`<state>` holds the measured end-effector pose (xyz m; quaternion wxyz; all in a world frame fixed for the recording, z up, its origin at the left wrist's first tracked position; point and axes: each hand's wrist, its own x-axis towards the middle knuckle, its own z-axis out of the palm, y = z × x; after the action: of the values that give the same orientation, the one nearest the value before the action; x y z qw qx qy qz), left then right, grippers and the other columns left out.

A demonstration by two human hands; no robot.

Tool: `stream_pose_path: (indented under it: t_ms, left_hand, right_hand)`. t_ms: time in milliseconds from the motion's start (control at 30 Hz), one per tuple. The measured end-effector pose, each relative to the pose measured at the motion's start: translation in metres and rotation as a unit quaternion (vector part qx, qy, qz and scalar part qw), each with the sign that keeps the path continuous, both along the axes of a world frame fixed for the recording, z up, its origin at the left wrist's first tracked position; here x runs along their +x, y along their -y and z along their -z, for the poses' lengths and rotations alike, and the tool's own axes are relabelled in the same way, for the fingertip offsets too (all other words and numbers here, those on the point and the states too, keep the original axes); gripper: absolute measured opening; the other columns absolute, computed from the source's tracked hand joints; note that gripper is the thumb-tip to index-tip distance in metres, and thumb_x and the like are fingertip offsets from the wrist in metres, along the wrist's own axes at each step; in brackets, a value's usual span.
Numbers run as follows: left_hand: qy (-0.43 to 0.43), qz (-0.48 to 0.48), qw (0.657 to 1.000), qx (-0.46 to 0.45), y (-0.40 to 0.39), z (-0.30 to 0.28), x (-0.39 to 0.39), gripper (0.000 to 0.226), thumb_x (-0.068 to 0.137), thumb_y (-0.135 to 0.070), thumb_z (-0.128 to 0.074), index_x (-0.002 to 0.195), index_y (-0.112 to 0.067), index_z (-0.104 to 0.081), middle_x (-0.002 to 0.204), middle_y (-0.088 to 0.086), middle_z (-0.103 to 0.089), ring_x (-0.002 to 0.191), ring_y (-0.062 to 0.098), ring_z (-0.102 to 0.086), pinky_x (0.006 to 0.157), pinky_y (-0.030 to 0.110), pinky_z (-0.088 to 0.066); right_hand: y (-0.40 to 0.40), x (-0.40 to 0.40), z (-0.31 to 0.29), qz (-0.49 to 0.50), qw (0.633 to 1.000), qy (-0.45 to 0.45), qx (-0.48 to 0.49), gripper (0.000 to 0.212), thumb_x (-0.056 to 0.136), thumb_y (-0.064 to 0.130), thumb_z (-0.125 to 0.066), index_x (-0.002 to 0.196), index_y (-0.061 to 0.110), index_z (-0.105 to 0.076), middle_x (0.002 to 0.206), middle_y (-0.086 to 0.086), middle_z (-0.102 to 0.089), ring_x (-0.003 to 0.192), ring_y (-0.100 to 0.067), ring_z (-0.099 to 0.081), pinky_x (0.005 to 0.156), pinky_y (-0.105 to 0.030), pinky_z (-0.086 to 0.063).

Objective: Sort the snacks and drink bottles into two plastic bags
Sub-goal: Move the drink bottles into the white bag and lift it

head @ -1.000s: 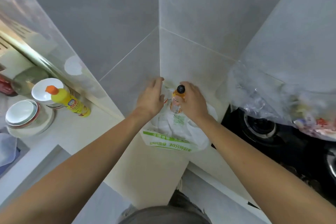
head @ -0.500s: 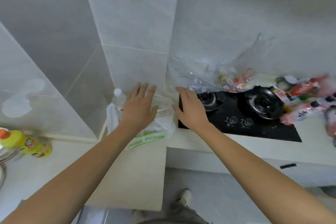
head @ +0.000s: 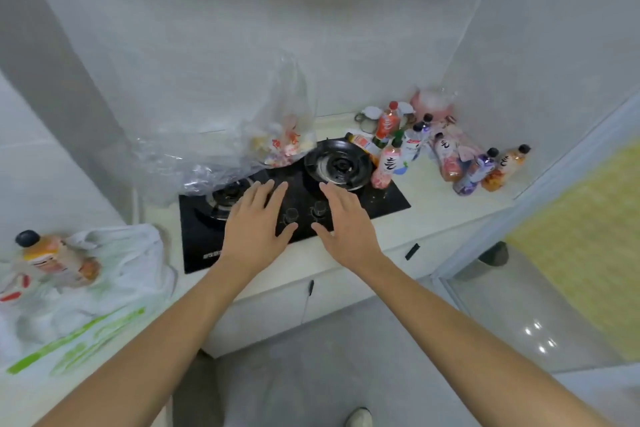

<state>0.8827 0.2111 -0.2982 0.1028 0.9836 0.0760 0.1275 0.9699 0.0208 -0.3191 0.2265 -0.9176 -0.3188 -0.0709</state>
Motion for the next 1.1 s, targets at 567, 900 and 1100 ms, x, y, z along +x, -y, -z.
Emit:
stream_pose_path:
  t_ms: [567, 900, 1100]
  left_hand:
    - [-0.012, 0.048, 0.998, -0.036, 0.206, -0.004, 0.202, 0.075, 0.093, -0.049, -0.065, 0.155, -0.017, -0.037, 0.147, 0.007, -0.049, 0.136, 0.03, -0.045, 0.097, 0.048, -0.053]
    - [-0.023, 0.038, 0.997, -0.068, 0.219, 0.032, 0.347, 0.072, 0.089, -0.047, -0.067, 0.15, -0.018, -0.04, 0.144, 0.008, -0.05, 0.131, 0.031, -0.049, 0.099, 0.05, -0.051]
    - [-0.101, 0.009, 0.985, -0.143, 0.207, 0.069, 0.411, 0.078, 0.089, -0.043, -0.07, 0.154, -0.017, -0.035, 0.141, 0.007, -0.047, 0.128, 0.031, -0.049, 0.091, 0.049, -0.054]
  right_hand:
    - [0.227, 0.171, 0.0, 0.081, 0.996, -0.032, -0.026, 0.073, 0.096, 0.04, -0.068, 0.156, 0.02, -0.032, 0.158, -0.003, -0.038, 0.141, -0.025, -0.039, 0.105, -0.044, -0.05]
    - [0.229, 0.322, 0.012, 0.067, 0.996, -0.053, -0.041, 0.073, 0.095, 0.033, -0.07, 0.157, 0.017, -0.034, 0.158, -0.008, -0.039, 0.142, -0.031, -0.038, 0.112, -0.044, -0.041]
    - [0.199, 0.422, 0.026, 0.049, 0.99, -0.118, -0.057, 0.079, 0.093, 0.03, -0.072, 0.158, 0.02, -0.03, 0.163, -0.008, -0.033, 0.148, -0.033, -0.034, 0.118, -0.048, -0.036]
